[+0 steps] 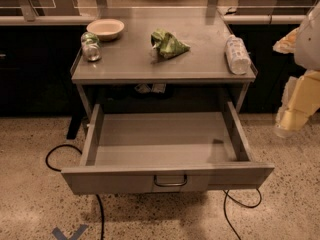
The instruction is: Place green jalapeno chip bag into top drawer
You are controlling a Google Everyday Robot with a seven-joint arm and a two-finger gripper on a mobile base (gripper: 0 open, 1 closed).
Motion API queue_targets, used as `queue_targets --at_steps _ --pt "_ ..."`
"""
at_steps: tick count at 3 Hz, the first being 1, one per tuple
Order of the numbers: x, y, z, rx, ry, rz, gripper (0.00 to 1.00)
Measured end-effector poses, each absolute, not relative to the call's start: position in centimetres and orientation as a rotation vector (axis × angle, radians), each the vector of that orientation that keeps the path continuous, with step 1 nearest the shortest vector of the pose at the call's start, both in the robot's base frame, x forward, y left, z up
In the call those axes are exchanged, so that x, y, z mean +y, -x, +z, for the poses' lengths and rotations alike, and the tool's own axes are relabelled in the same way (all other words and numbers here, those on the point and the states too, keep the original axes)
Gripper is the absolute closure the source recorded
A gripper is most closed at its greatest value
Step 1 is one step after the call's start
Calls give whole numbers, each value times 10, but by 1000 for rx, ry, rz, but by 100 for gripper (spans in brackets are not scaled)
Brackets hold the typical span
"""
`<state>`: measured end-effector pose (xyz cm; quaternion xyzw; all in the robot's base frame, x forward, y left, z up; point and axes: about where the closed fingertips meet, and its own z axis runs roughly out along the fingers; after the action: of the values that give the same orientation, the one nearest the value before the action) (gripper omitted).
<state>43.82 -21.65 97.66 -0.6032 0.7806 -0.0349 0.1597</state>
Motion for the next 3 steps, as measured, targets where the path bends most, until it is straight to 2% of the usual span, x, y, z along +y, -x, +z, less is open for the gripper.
queue_targets --at_steps 3 --pt "-207 -489 991 2182 1661 -89 0"
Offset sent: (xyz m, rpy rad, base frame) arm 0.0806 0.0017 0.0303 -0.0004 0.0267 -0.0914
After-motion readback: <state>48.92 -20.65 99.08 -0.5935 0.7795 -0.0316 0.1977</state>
